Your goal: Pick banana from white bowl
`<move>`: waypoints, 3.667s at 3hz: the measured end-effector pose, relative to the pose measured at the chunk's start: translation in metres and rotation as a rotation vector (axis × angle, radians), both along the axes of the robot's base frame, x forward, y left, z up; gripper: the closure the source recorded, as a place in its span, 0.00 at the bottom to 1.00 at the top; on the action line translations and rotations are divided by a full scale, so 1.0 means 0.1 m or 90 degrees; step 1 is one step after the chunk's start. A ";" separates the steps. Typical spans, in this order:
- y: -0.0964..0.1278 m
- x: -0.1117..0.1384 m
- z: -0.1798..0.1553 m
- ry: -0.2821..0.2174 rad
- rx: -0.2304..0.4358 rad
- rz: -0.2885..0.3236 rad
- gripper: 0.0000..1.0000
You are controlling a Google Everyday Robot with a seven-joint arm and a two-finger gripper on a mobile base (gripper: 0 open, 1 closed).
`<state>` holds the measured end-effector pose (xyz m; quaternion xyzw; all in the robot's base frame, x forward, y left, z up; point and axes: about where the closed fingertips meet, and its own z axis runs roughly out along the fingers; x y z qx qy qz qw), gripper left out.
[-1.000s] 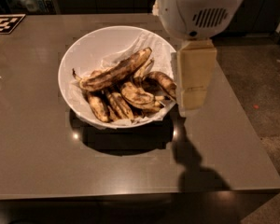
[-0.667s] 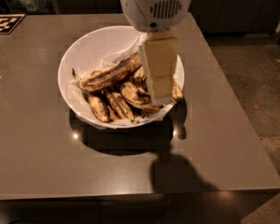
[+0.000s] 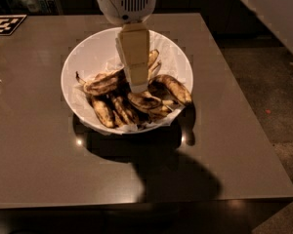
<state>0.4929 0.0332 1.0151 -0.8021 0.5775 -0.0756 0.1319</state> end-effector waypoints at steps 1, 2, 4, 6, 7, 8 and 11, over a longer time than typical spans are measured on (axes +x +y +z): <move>0.06 0.15 -0.26 0.042 0.000 0.001 0.02; 0.07 0.24 -0.44 0.071 -0.002 -0.003 0.15; 0.12 0.38 -0.67 0.103 -0.010 -0.003 0.29; 0.05 0.40 -0.87 0.127 -0.025 -0.009 0.63; -0.01 0.37 -0.92 0.134 -0.029 -0.012 0.87; -0.01 0.37 -0.92 0.134 -0.029 -0.012 1.00; 0.03 -0.44 -0.19 0.029 0.109 0.091 1.00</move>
Offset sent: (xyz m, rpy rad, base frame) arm 0.0061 -0.0250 -0.0733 -0.1306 0.2902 -0.0307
